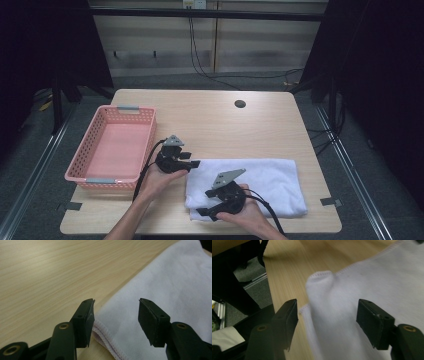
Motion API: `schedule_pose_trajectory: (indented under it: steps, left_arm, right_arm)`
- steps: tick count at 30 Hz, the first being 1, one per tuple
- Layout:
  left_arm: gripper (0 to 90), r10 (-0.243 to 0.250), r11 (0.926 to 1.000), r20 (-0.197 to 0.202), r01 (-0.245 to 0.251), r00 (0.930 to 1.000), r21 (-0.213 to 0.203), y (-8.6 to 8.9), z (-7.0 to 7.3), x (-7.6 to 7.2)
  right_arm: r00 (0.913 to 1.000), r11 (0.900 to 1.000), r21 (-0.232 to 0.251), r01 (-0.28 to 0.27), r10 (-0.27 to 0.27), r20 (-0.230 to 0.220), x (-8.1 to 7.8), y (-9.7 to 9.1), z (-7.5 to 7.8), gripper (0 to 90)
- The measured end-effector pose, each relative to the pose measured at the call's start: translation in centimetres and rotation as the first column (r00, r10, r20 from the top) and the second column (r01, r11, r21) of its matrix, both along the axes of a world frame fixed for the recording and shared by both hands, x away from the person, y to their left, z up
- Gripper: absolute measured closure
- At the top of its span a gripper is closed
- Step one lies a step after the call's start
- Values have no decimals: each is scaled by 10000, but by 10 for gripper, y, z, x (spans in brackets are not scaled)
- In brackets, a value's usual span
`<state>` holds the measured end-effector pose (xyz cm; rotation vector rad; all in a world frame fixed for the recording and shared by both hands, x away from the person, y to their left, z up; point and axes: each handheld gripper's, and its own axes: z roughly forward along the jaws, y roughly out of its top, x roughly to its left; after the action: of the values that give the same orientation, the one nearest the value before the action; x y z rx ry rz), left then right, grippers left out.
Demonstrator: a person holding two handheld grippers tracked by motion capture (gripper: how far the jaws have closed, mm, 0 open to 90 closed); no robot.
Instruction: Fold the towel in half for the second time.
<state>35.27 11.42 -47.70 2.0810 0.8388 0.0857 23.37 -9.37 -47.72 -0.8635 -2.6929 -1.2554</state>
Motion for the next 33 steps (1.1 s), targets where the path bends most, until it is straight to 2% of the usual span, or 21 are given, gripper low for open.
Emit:
schedule_pose_trajectory:
  steps: [5, 7, 10, 15, 19, 22, 26, 28, 29, 30, 31, 32, 33]
  left_arm:
    - [464, 29, 10000, -97, -28, 9999, 50, 2, -1, 1]
    - [464, 64, 10000, -75, -64, 10000, 47, 3, 0, 0]
    - [463, 190, 9998, -64, -190, 9998, -62, 6, 2, 1]
    - [462, 308, 9993, -154, -311, 9994, -188, 9, 3, 2]
    - [460, 445, 9990, -258, -447, 9987, -67, 10, 1, 3]
    - [456, 434, 9991, -274, -434, 9987, -15, 10, 0, 3]
    - [430, 371, 9993, -262, -369, 9990, 83, 9, -1, 4]
    - [427, 373, 9992, -291, -369, 9989, 130, 9, -2, 5]
    - [427, 488, 9988, -298, -485, 9984, 95, 9, -2, 5]
    - [424, 495, 9987, -294, -490, 9983, 171, 10, -2, 5]
    - [420, 510, 9986, -307, -506, 9982, 145, 10, -2, 5]
    - [419, 557, 9984, -309, -556, 9980, 52, 10, -2, 5]
    - [416, 611, 9981, -310, -607, 9977, 146, 12, -2, 6]
  right_arm:
    - [9993, 9989, -299, -348, 352, 101, 1, 17, -6, 288]
    - [9993, 9990, -241, -370, 371, 32, 1, 19, -8, 277]
    - [9990, 9983, -407, -427, 431, 107, -1, 22, -12, 266]
    - [9978, 9980, -480, -404, 428, 508, -8, 23, -17, 267]
    - [9956, 9971, -554, -526, 567, 752, -10, 23, -18, 271]
    - [9908, 9951, -766, -623, 709, 1153, -14, 24, -19, 274]
    - [9797, 9913, -1120, -696, 890, 1795, -18, 26, -21, 279]
    - [9766, 9894, -1293, -654, 901, 1954, -20, 28, -21, 300]
    - [9785, 9893, -1348, -557, 810, 1899, -21, 28, -21, 317]
    - [9734, 9878, -1446, -574, 876, 2118, -21, 28, -21, 348]
    - [9738, 9880, -1464, -493, 801, 2127, -22, 28, -21, 391]
    - [9690, 9873, -1519, -476, 825, 2329, -20, 26, -20, 432]
    - [9711, 9873, -1539, -403, 750, 2268, -20, 26, -20, 480]
